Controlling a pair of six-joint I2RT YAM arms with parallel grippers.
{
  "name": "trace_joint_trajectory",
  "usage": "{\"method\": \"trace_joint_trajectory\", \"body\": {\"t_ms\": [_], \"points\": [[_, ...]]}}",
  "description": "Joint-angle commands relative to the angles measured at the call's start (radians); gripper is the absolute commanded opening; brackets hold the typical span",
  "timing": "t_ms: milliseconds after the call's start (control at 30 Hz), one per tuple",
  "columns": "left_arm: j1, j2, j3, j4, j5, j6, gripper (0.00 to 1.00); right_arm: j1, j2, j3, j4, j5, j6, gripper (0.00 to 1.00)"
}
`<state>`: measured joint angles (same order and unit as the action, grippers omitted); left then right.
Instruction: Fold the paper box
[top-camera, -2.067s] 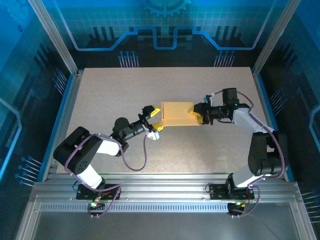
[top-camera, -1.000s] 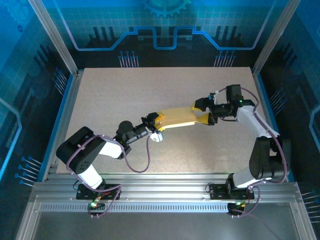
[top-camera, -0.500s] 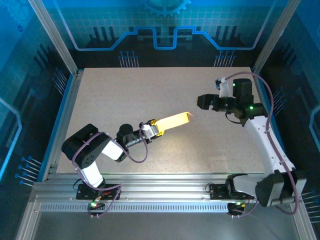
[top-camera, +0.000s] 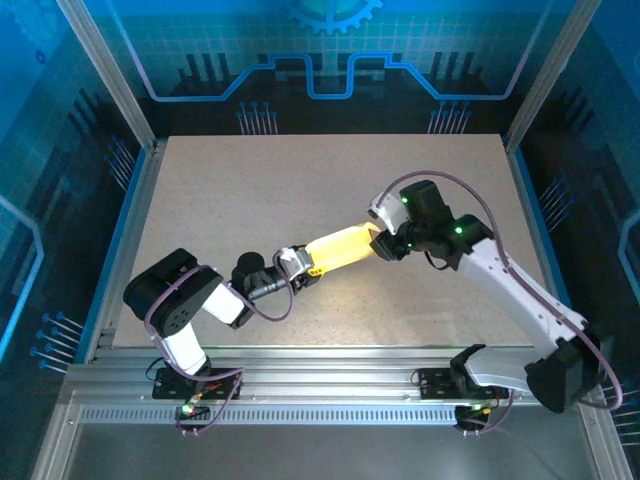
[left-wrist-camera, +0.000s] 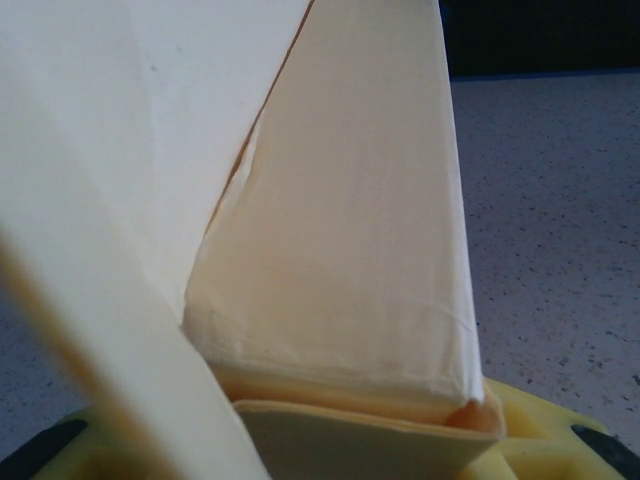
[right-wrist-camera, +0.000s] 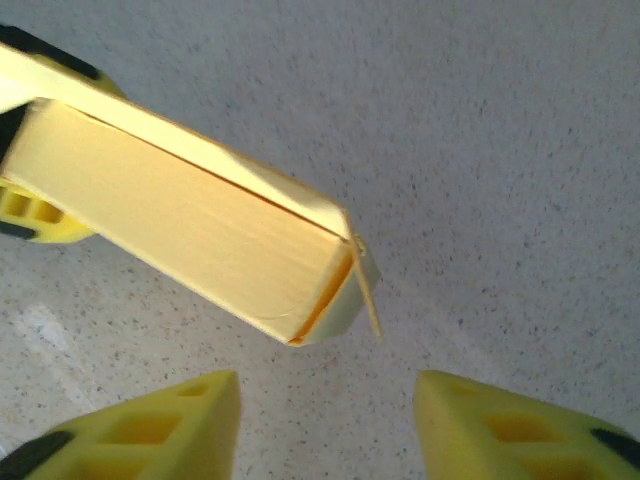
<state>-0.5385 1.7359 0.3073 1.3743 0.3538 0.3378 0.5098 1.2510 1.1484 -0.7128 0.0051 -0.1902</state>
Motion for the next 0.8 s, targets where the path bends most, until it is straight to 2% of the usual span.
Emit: {"method": "trace_joint_trajectory", "body": {"t_ms": [0, 200, 400, 633, 667, 767], "points": [[0.006, -0.007, -0.013, 0.027, 0.030, -0.031, 0.25, 0.015, 0.057, 0.108, -0.056, 0.033, -0.047, 0.47], [0.008, -0.007, -0.013, 0.026, 0.033, -0.030, 0.24, 0.018, 0.142, 0.197, -0.094, -0.004, -0.095, 0.48], [0.008, -0.008, -0.012, 0.026, 0.034, -0.024, 0.25, 0.015, 0.190, 0.228, -0.154, -0.057, -0.136, 0.39], [0.007, -0.009, -0.016, 0.026, 0.030, -0.017, 0.24, 0.010, 0.208, 0.238, -0.171, -0.082, -0.129, 0.03], [0.006, -0.009, -0.016, 0.026, 0.022, -0.017, 0.24, 0.009, 0.208, 0.238, -0.171, -0.082, -0.124, 0.00], [-0.009, -0.005, -0.013, 0.026, -0.024, -0.014, 0.23, 0.012, 0.209, 0.238, -0.168, -0.069, -0.082, 0.00]]}}
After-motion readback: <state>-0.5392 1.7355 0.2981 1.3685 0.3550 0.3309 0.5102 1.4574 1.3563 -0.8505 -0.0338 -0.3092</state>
